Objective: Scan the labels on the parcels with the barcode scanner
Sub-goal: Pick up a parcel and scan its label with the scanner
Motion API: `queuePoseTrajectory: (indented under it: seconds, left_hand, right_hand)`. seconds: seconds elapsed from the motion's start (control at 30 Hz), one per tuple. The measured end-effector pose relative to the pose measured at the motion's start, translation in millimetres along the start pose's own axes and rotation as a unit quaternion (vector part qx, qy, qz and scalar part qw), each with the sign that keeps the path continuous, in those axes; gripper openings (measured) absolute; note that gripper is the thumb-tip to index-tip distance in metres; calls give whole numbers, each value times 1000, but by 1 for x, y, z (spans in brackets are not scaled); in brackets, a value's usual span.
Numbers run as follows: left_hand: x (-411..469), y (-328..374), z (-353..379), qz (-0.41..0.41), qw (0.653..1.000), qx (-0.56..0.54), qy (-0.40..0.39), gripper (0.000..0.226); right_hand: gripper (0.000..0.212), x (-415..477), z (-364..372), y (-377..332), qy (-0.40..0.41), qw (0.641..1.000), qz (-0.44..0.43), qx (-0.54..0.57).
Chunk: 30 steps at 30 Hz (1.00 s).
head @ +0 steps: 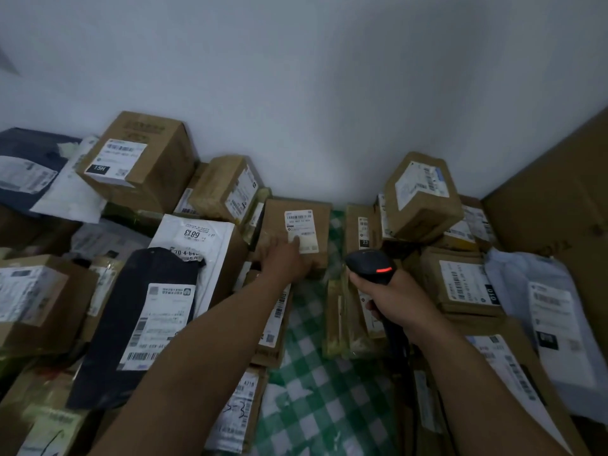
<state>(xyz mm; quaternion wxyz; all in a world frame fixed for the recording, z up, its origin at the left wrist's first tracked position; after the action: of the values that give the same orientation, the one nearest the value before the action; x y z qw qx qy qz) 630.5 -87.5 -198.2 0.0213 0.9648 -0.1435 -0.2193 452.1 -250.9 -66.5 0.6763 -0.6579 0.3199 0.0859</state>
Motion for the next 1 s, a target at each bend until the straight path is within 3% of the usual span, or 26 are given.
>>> queuePoseTrajectory:
  seconds: [0.13,0.2,0.3,0.4,0.5,0.63,0.73,0.87,1.0]
  left_hand:
    - [6,-9,-8,-11,999,-33,-21,89]
    - [-8,-2,-22,-16,997,-67,39,75]
    - [-54,22,-40,-12,963,-246,111,45]
    - [-116,46,-34,-25,916,-393,75,39]
    - [-160,70,-12,-19,905,-424,4,56]
    - [-175,92,21,9,887,-459,-57,51]
    - [-183,100,28,26,892,-447,-68,55]
    - [-201,96,25,-3,855,-512,-79,57]
    - [-234,87,8,4,827,-561,-38,47]
  right_hand:
    - [14,-8,-10,-4,11,1000,-6,17]
    - [15,-16,-15,-9,14,999,-13,29]
    - [15,-30,-20,-16,13,998,-26,54]
    - [20,-45,-26,-17,21,996,-26,86]
    - [27,-61,-31,-13,30,993,-30,111]
    - [28,-84,-38,-11,29,992,-47,115]
    - [30,-100,-43,-10,23,991,-63,117]
    - [34,-121,-50,-8,22,989,-83,119]
    - [43,-145,-55,-2,25,991,-84,102]
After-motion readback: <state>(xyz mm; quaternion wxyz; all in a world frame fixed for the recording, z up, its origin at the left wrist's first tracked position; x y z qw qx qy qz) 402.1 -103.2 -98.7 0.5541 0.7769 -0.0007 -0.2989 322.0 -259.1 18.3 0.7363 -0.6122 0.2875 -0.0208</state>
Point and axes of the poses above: each hand's wrist, its own x-axis towards the middle knuckle, its own z-axis out of the palm, y = z × x, the point moved 10 cm from there along x, towards the middle knuckle, and after that the axes turned 14 degrees about x, right-handed, at the moved point
